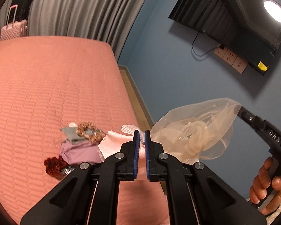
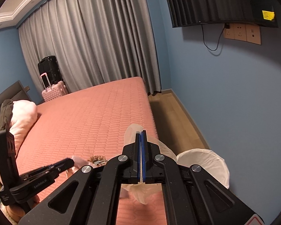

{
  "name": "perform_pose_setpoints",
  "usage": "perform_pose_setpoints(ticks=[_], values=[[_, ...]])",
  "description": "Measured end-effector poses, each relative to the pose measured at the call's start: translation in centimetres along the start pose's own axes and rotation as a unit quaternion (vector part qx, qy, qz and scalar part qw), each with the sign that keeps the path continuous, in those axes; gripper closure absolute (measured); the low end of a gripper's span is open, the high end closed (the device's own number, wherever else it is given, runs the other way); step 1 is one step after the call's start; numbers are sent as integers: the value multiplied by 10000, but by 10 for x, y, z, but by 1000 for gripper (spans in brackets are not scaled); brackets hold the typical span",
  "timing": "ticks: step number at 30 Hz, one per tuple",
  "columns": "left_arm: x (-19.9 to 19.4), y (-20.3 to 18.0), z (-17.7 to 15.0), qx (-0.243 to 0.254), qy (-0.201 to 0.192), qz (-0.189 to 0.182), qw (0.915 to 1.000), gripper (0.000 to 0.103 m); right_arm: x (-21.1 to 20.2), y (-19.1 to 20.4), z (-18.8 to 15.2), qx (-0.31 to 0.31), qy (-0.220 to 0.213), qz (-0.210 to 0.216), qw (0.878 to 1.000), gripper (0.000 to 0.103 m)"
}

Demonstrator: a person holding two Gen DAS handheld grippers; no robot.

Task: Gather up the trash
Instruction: 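Carry the veil and pink cloth to the wastebasket and open both grippers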

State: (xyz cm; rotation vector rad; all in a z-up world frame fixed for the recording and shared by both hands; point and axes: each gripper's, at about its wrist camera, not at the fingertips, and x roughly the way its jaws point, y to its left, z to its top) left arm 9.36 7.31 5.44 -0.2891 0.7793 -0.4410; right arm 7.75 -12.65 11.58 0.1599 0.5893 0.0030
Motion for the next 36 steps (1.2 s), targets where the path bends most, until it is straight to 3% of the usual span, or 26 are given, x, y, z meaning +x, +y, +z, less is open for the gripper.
perform_pose_setpoints(ticks=[8, 10, 12, 14, 17, 26, 36], values=[[20, 27, -48, -212, 568, 158, 9980, 95, 1, 2, -22, 114, 153, 40, 9998, 102], [24, 35, -58, -342, 684, 233, 9968, 86, 1, 2, -25, 147, 181, 77, 9997, 102], [26, 46, -66, -486, 746, 387, 9953, 64, 1, 3, -28, 153, 197, 92, 9996, 103], [27, 52, -71, -506, 741, 572, 9943, 49, 1, 4, -30, 152, 210, 108, 9996, 102], [33, 60, -80, -509, 813, 755, 9925, 40, 4, 7, -32, 169, 237, 146, 9995, 103], [75, 61, -112, -494, 1333, 840, 9863, 41, 18, 11, -44, 161, 416, 226, 9987, 102], [95, 76, -151, -331, 1838, 963, 9777, 43, 23, 15, -56, 127, 547, 229, 9982, 102]])
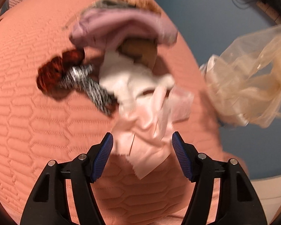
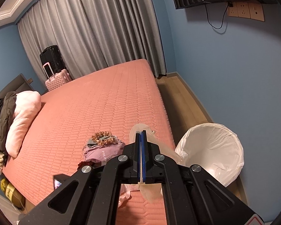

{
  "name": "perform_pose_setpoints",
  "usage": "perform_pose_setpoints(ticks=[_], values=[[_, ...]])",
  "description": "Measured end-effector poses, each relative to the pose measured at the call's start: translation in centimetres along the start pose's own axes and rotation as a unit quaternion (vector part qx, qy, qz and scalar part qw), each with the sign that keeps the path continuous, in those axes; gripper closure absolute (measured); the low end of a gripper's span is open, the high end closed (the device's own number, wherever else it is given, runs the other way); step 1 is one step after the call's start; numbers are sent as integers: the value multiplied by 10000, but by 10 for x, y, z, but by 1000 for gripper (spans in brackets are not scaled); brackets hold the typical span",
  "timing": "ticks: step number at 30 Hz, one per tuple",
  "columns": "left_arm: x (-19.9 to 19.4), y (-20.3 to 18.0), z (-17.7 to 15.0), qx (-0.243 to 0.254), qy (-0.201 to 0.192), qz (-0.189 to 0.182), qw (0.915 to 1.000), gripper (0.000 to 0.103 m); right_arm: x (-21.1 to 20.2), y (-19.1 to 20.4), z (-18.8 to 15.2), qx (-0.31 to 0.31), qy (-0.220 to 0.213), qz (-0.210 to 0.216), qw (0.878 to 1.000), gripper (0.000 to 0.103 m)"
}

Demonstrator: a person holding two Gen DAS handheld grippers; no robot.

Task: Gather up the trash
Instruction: 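Carry the veil and pink cloth to the wastebasket and open both grippers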

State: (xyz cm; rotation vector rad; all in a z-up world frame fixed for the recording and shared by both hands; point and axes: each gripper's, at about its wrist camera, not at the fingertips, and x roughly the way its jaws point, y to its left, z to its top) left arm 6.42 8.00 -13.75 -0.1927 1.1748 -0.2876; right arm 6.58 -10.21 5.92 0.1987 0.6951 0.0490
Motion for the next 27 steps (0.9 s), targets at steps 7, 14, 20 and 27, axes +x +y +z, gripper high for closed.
perform_pose_setpoints(ticks=[7, 14, 20, 27], values=[[18, 4, -12, -13, 207, -133, 9997, 102, 0, 5, -2, -16, 66, -3, 10000, 103], [-51, -1, 1, -72, -417, -512, 9978, 102, -6, 6, 0, -51, 30, 3, 10000, 102], [-104, -30, 33, 121, -1013, -735, 9921, 102, -14, 6, 3, -75, 10, -57, 10000, 102], [-131, -79, 73, 536, -1404, -980, 9838, 102, -23, -1, 8, -49, 30, -145, 9999, 102]])
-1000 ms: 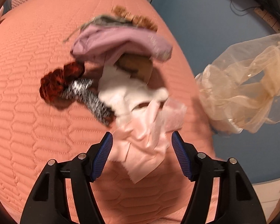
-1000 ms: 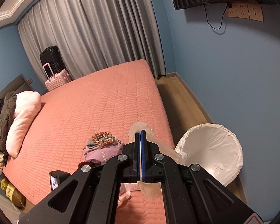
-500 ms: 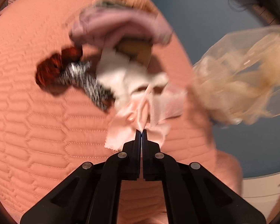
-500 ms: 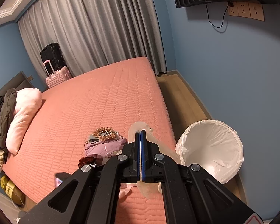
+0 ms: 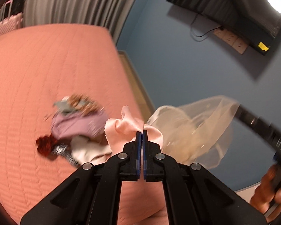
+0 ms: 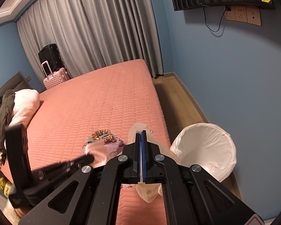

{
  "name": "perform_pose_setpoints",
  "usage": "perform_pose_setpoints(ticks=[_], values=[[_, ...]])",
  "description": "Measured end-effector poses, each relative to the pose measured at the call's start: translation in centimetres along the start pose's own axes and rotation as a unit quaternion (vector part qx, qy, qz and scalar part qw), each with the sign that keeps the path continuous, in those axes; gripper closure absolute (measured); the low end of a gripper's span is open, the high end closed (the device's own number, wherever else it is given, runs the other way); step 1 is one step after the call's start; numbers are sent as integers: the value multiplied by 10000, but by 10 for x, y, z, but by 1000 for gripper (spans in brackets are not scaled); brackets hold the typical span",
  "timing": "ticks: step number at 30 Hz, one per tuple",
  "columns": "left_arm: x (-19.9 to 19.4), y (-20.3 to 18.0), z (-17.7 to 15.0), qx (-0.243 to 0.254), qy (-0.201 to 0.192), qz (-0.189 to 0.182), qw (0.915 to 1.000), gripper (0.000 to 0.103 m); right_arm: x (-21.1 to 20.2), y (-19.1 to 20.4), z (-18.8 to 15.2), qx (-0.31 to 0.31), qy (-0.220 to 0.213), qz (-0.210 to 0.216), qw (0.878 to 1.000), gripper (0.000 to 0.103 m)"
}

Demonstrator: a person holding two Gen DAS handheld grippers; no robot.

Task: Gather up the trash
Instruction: 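Carry the veil and pink cloth to the wastebasket and open both grippers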

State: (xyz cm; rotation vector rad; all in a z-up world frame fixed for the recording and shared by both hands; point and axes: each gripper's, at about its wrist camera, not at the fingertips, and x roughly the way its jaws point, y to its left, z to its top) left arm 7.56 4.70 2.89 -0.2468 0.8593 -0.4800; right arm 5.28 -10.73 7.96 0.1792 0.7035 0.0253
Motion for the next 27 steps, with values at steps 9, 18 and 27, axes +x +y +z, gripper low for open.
perform_pose_setpoints(ticks=[9, 18, 27], values=[[46, -55, 29, 454, 83, -269, 9986, 102, -5, -33, 15, 150, -102, -267, 9995, 102], [105, -100, 42, 723, 438, -558, 9949, 102, 20, -88, 28, 393, 41, -604, 9974, 102], [152, -123, 42, 812, 744, -573, 9923, 98, 47, -129, 32, 641, 235, -864, 9939, 98]])
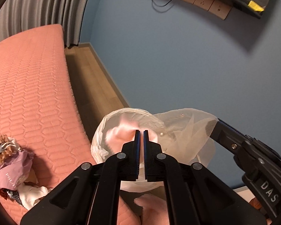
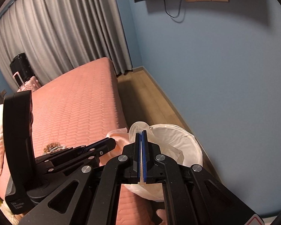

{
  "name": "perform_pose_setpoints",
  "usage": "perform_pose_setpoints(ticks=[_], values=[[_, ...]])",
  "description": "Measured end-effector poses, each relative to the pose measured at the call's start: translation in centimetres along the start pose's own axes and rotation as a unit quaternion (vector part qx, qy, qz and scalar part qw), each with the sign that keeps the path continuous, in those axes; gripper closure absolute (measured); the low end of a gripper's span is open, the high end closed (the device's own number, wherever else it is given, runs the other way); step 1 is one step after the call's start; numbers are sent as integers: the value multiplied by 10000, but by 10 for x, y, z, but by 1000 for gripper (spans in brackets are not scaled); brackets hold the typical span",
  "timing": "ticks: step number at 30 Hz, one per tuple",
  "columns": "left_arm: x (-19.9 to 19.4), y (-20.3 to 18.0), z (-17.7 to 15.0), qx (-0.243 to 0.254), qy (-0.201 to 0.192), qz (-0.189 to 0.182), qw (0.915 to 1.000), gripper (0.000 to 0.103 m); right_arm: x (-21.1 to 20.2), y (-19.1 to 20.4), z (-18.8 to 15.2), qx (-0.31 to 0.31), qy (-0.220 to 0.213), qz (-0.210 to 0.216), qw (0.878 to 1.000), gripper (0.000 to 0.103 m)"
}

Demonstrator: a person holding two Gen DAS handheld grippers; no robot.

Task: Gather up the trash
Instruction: 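Carry the veil and pink cloth to the wastebasket and open both grippers, then grasp the leopard-print scrunchie with the left gripper while the right grasps pink tissue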

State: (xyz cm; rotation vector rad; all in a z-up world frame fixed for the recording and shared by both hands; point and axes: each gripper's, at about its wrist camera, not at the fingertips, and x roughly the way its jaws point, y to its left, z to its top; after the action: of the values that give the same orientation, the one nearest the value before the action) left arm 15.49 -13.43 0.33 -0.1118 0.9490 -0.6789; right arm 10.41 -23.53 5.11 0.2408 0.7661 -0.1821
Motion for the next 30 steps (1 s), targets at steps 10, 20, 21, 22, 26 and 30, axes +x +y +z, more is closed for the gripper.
perform_pose_setpoints(ticks=[10, 20, 21, 22, 26, 30], values=[[4, -3, 0, -118, 9, 292, 9995, 53, 8, -14, -10, 111, 134, -228, 9996, 83], [-5, -1, -2, -221, 20, 365, 9991, 53, 4, 2, -31, -123, 291, -420, 9986, 76], [-8, 1, -4, -233, 16, 379, 9990, 53, 3, 3, -34, -127, 302, -408, 9986, 75], [-11, 3, -6, -248, 6, 396, 9989, 53, 2, 4, -37, -132, 308, -395, 9987, 74], [-23, 18, -18, -436, -22, 466, 9980, 53, 0, 14, -49, -196, 396, -342, 9984, 70], [-37, 40, -35, -594, 29, 690, 9958, 53, 5, 29, -61, -318, 532, -258, 9977, 70]])
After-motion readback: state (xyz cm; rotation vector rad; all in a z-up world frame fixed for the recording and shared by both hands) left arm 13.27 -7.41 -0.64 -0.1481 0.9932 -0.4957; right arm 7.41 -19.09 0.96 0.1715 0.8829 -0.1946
